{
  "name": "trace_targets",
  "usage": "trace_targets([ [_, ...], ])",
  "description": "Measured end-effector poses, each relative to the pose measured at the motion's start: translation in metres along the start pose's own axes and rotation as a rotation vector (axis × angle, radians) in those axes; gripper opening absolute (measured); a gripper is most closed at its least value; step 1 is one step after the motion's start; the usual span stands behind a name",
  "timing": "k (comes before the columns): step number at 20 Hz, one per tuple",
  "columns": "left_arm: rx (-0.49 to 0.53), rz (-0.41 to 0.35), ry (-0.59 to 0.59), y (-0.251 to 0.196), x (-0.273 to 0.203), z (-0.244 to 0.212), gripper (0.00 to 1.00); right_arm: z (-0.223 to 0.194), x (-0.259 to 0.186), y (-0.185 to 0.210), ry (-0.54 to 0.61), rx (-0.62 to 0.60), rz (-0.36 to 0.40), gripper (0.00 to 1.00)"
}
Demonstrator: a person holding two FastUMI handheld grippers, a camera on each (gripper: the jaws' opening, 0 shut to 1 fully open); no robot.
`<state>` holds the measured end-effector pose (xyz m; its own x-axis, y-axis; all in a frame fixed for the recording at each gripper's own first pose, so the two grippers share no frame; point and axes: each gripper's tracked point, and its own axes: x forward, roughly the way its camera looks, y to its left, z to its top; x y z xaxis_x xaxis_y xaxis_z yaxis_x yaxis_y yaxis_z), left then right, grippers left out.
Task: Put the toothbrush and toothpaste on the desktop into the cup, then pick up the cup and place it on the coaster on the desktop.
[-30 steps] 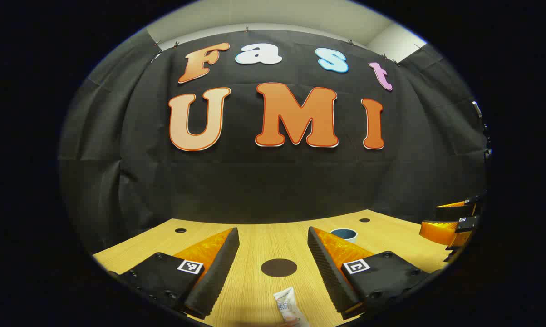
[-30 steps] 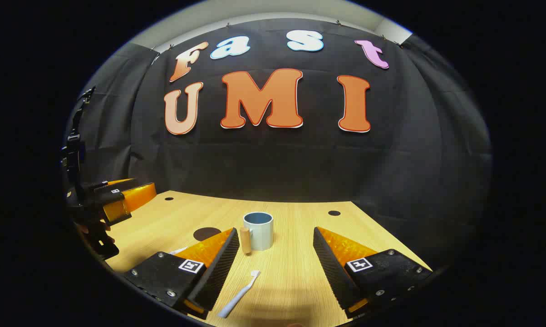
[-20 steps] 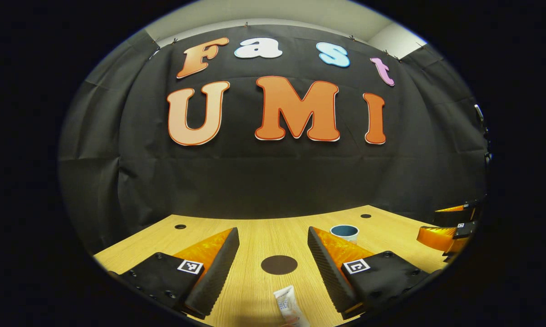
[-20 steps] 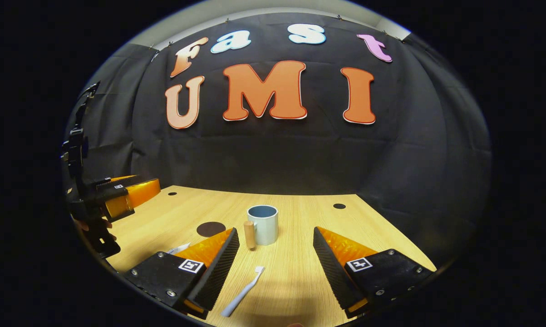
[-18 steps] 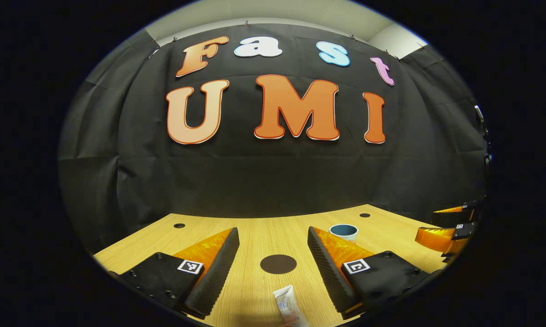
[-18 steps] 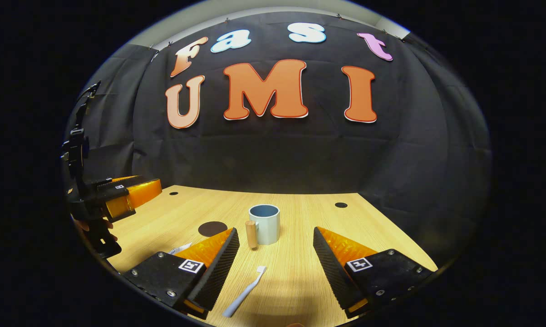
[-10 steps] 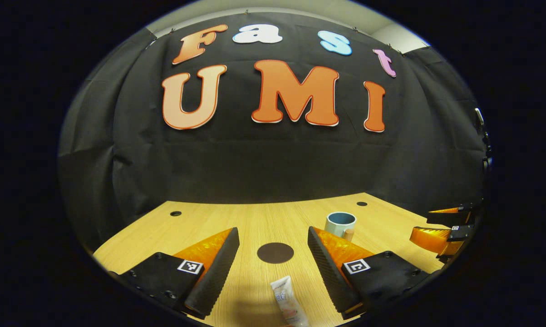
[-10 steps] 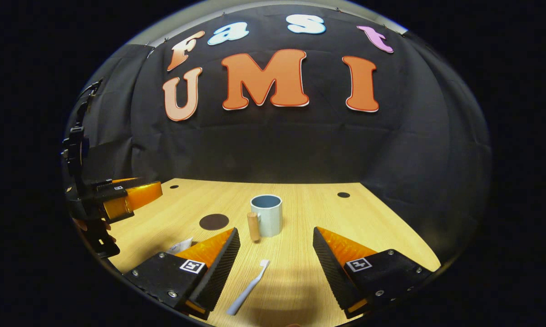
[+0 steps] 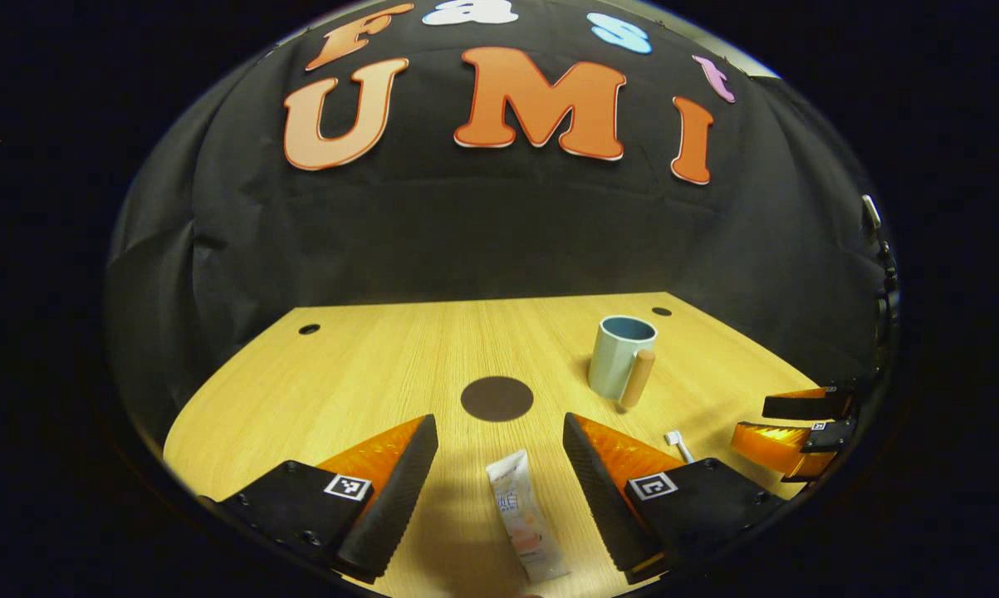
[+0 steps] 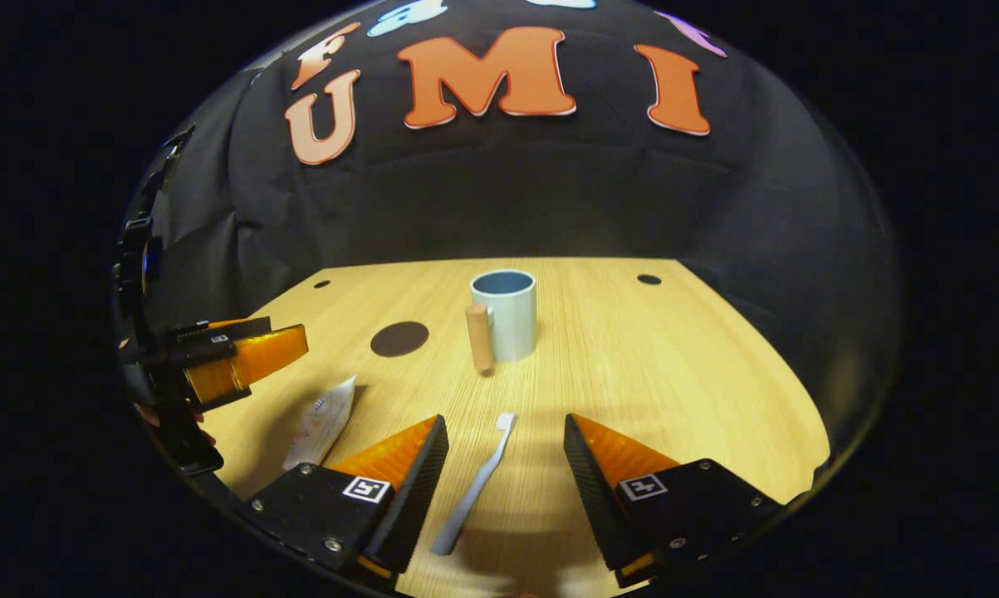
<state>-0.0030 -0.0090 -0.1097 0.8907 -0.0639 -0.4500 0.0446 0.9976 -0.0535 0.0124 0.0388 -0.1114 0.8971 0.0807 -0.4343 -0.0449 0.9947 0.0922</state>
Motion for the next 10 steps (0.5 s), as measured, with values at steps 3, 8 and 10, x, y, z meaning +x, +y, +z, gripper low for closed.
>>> trace_targets([
  [3,-0.016,-0.019,0.097,-0.001,0.004,-0.021,0.97,-0.016,0.010,0.006,0.078,0.047,0.010,0.76],
  [8,-0.009,-0.022,0.237,0.002,0.002,-0.046,0.96,-0.036,0.022,0.014,0.165,0.044,0.001,0.68],
  [10,-0.016,-0.023,0.280,0.004,0.003,-0.054,0.97,-0.044,0.026,0.016,0.202,0.055,0.002,0.63],
])
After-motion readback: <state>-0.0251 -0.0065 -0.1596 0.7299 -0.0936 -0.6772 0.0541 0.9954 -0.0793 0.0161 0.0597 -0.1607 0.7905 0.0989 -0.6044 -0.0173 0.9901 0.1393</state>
